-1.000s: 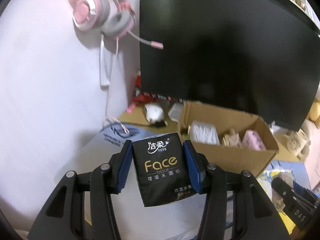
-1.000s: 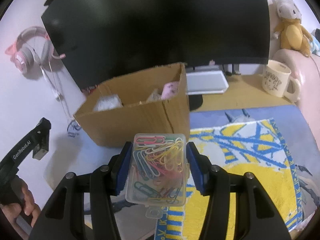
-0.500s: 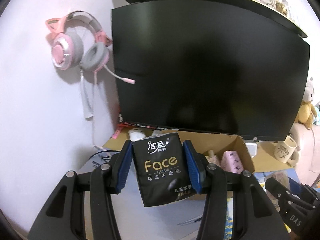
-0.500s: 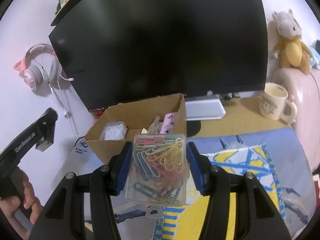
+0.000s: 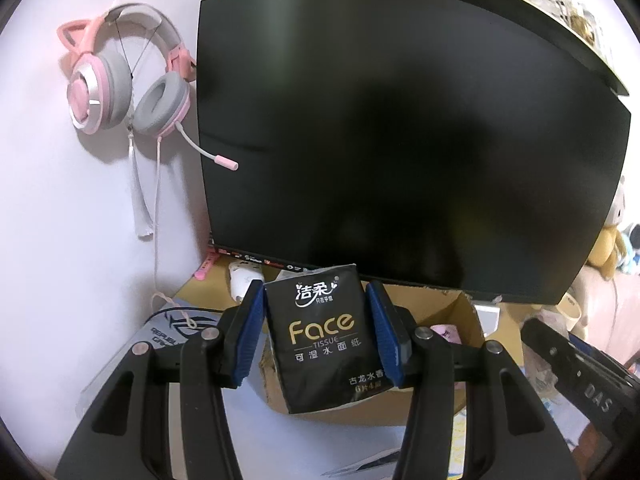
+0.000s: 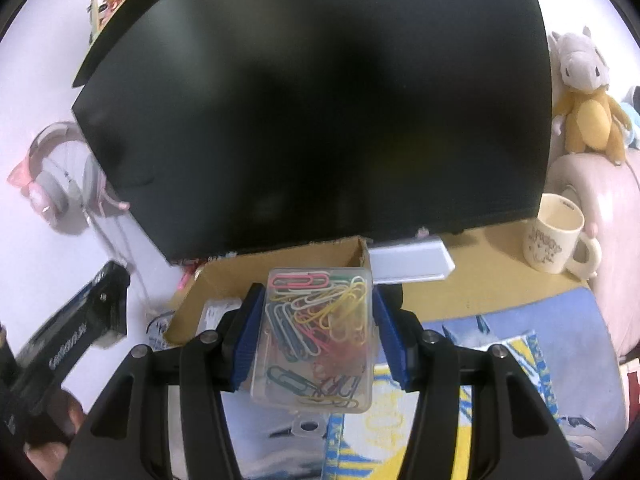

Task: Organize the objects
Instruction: 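Lift and carry the tissue pack and paper-clip box over the cardboard box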

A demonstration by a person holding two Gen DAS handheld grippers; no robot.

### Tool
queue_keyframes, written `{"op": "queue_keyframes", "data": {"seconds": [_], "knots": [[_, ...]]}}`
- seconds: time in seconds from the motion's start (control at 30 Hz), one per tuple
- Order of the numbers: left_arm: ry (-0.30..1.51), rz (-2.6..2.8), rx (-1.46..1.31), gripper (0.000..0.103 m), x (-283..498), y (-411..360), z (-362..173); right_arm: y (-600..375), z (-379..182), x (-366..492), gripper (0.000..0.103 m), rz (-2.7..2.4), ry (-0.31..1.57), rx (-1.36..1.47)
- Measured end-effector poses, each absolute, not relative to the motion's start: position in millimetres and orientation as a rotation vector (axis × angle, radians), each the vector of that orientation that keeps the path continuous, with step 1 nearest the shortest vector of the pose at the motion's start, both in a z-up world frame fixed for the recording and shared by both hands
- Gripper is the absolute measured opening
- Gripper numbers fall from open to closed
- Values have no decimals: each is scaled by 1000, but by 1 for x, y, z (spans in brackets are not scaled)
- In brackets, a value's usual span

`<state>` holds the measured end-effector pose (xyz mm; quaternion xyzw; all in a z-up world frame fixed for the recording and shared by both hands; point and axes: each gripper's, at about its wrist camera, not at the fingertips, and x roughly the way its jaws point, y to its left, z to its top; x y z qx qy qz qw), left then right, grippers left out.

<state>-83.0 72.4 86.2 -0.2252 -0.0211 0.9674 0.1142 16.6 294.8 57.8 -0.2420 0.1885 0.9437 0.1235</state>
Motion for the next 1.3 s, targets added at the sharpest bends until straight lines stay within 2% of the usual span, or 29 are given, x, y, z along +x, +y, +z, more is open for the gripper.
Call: {"op": "queue_keyframes", "data": {"seconds": [0.13, 0.57, 0.73, 1.13, 1.3], "knots": [[-89, 2818, -649, 50, -90, 73, 83, 299, 57, 2, 58, 2753, 611, -689], [6, 2869, -552, 50, -101, 78, 78, 295, 44, -24, 58, 2743, 613, -712], [-24, 2864, -596, 50, -109, 73, 73, 289, 39, -33, 58, 2752, 546, -720], [-81, 2810, -692, 50, -128, 62, 57, 293, 28, -47, 58, 2716, 628, -750], [-138, 2731, -733, 50, -140, 67, 45, 292, 20, -53, 58, 2729, 609, -749]]}}
